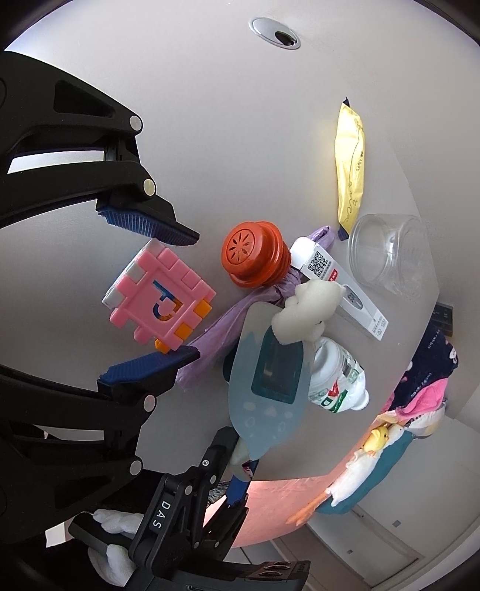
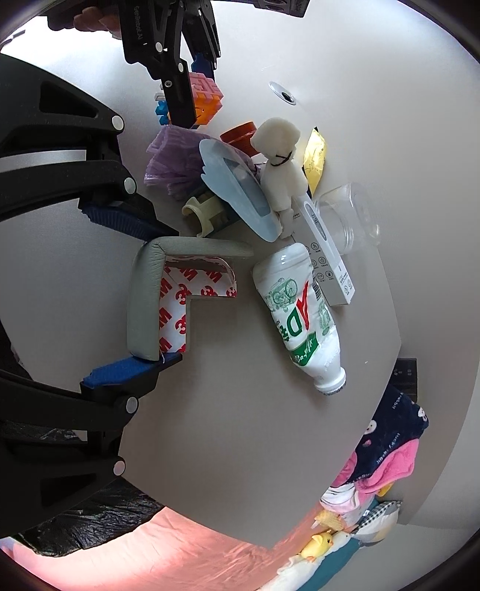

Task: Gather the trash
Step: 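Grasp the pink letter block with the left gripper while the right grasps the grey-green corner protector, then carry the pink block and corner protector with both grippers over the black bag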

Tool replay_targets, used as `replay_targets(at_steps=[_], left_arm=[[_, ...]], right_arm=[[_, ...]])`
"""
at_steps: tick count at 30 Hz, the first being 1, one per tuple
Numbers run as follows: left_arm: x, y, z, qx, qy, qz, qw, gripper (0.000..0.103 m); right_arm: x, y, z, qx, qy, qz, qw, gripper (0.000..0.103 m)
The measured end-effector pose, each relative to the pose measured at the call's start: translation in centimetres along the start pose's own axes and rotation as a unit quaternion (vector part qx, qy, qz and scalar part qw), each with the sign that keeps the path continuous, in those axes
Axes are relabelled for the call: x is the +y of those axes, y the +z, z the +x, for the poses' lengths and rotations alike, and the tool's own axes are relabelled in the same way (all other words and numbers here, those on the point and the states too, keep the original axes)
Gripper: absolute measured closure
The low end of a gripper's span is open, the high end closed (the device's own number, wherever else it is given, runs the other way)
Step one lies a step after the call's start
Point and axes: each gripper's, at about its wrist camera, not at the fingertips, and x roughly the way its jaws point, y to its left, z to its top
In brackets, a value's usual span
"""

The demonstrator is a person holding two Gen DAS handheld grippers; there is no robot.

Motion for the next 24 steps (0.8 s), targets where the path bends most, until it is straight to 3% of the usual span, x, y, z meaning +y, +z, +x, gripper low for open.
replay_targets(at_steps=[10,24], left_arm=[[-3.4,0.3,-1.5,-0.018,-0.017,0.038,0.9990,0.048],[-10.5,0.6,-0.5,-0.007,-0.066,0.117,0.9909,0.048]], right_arm=[[-1.8,-1.3,-3.9,-0.018,0.004,0.051,0.999,0.043],[-5.8,-4.6,-8.9,-0.048,-0.036,0.109,0.992,0.043]])
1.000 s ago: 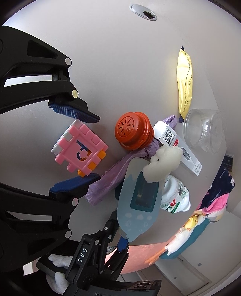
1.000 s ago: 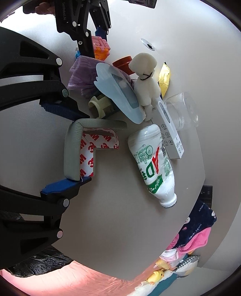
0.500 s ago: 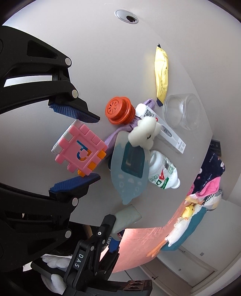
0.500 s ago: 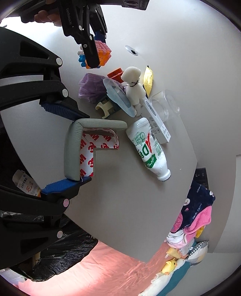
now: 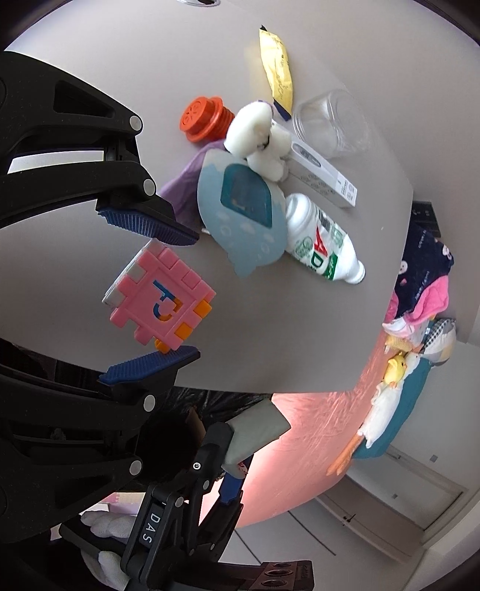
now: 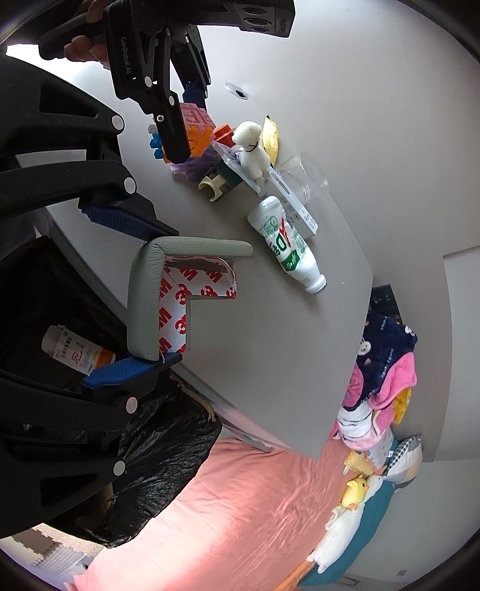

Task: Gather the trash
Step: 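Carry the pink block and corner protector with both grippers over the black bag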

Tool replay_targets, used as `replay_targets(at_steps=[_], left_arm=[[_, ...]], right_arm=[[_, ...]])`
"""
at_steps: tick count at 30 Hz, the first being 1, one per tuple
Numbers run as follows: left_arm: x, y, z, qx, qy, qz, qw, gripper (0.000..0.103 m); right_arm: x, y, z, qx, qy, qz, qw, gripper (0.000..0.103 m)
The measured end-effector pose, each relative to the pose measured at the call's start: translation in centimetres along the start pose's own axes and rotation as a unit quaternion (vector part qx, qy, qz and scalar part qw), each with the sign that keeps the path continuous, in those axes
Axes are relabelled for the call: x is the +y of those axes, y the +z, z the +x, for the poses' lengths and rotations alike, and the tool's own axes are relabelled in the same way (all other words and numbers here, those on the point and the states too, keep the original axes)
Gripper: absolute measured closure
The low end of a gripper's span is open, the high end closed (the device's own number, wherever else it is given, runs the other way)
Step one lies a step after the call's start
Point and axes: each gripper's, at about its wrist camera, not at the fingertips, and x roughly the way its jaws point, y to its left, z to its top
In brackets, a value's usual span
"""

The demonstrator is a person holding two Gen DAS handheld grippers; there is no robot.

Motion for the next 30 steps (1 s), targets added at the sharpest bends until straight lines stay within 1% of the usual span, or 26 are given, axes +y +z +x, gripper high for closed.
replay_targets(at_steps=[7,16,25,30], left_arm=[[-3.2,0.8,1.3,0.009,-0.025,0.040,0.9988,0.047],[-7.0,1.2,2.4,0.019,-0.053,0.084,0.9948,0.047],[-10.5,1.4,3.2,0.027,-0.078,0.124,0.9889,0.047],[-12.6,1.5,3.8,0.034,-0.093,0.148,0.9840,0.047]], right_arm=[[-2.6,-1.1,-2.1,-0.013,-0.026,0.031,0.999,0.043],[-5.3,-2.6,-4.4,-0.025,-0.053,0.063,0.996,0.043],[-7.6,-4.0,-6.3,-0.037,-0.078,0.094,0.992,0.043],[-9.0,-4.9,-7.4,-0.043,-0.093,0.113,0.988,0.043]])
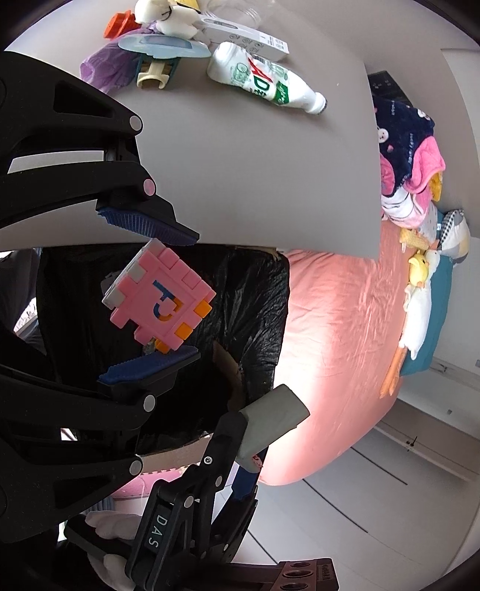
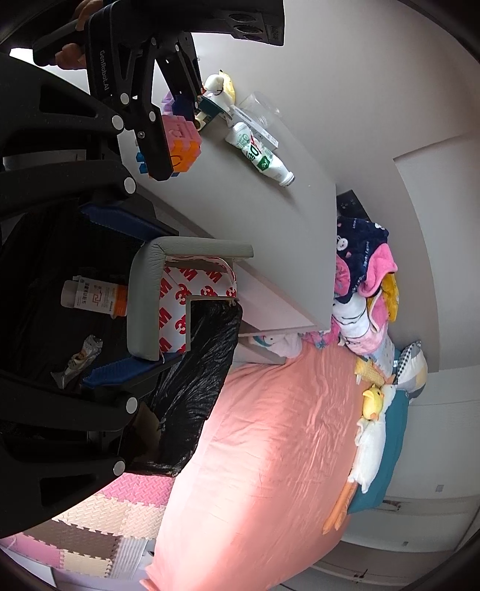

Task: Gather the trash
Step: 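Carry the pink block and corner protector with both grippers over the black bag, then open both grippers to drop the block and protector into the bag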

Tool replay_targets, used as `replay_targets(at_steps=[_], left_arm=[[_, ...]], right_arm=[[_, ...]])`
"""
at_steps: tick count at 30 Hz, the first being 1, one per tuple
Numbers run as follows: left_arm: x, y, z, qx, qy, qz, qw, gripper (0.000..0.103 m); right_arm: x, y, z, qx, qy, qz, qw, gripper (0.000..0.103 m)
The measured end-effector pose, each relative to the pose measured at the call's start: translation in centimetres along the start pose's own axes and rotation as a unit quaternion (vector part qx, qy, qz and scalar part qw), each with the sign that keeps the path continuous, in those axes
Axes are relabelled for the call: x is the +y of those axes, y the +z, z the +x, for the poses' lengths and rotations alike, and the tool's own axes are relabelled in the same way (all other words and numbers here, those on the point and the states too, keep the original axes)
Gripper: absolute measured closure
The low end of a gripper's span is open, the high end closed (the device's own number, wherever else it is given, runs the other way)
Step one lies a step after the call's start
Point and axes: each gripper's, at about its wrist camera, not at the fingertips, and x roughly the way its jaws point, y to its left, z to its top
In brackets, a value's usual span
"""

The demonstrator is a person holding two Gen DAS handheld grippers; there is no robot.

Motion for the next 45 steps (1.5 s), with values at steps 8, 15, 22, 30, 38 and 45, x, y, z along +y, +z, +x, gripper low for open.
replay_targets(at_steps=[8,15,22,30,38,45], left_arm=[[-3.1,1.0,1.7,0.017,-0.026,0.037,0.9989,0.047],[-5.7,1.6,2.8,0.030,-0.046,0.067,0.9962,0.047],[-7.5,2.3,3.8,0.038,-0.058,0.093,0.9932,0.047],[-7.7,2.6,5.0,0.065,-0.028,0.082,0.9941,0.006],[-6.8,2.3,4.6,0.062,-0.026,0.078,0.9946,0.006],[-5.2,2.0,4.6,0.062,-0.017,0.060,0.9961,0.006]], right_arm=[[-3.1,-0.8,-1.4,-0.006,-0.023,0.034,0.999,0.043],[-5.5,-1.6,-2.4,-0.009,-0.044,0.061,0.997,0.043],[-7.4,-2.2,-3.3,-0.013,-0.057,0.083,0.995,0.043],[-9.3,-2.6,-4.5,-0.037,-0.077,0.136,0.987,0.017],[-9.1,-2.2,-3.9,-0.034,-0.071,0.134,0.988,0.017],[-7.5,-1.9,-2.8,-0.020,-0.054,0.114,0.992,0.017]])
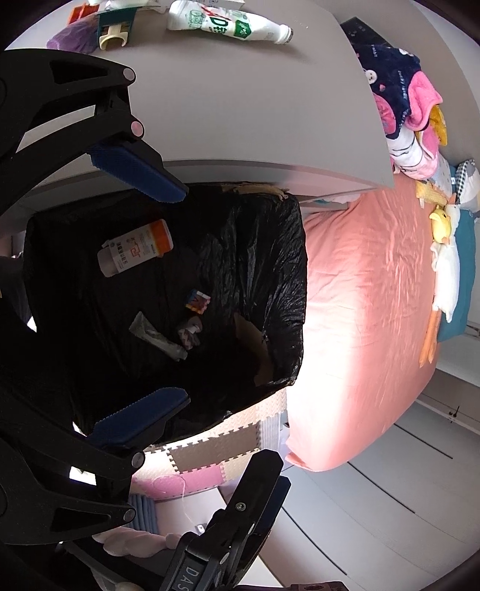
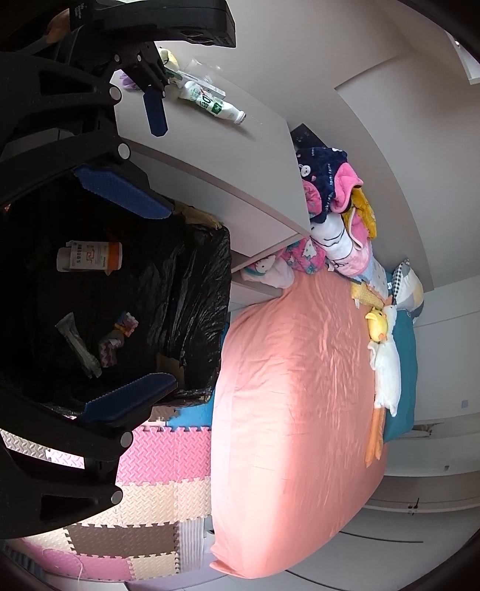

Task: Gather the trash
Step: 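Open both grippers to drop the block and protector into the bag, then move both grippers back over the desk toward the remaining items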

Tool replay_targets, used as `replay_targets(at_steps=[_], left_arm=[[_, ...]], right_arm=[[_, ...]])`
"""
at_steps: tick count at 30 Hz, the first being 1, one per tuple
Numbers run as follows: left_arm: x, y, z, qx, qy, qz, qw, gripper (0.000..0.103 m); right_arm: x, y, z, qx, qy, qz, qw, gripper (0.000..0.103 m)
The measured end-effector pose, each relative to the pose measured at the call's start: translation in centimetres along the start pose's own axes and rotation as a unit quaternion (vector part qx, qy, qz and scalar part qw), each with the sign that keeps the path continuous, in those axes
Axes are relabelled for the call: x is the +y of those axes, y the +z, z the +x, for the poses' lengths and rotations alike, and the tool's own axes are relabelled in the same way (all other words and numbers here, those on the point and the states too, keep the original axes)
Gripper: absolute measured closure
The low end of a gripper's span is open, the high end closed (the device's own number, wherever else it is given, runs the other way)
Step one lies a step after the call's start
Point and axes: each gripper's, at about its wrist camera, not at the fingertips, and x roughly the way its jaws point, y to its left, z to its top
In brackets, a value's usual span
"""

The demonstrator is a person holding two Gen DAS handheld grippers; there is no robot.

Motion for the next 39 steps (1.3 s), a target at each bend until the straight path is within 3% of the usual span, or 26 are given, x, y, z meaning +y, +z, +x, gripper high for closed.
replay_targets(at_steps=[11,20,29,39], left_arm=[[3.8,-1.7,-1.7,-0.017,0.036,-0.050,0.9980,0.006],[8.3,-3.7,-3.9,-0.035,0.066,-0.112,0.9909,0.006],[12.5,-7.0,-6.1,-0.048,0.098,-0.175,0.9785,0.006],[16.3,-10.6,-8.1,-0.055,0.129,-0.242,0.9603,0.006]], right_arm=[[4.0,0.5,1.9,0.018,0.030,-0.045,0.998,0.017],[8.9,0.8,3.4,0.021,0.072,-0.102,0.992,0.017],[13.7,0.4,5.1,0.040,0.108,-0.160,0.980,0.017],[20.0,-1.1,7.1,0.054,0.156,-0.247,0.955,0.017]])
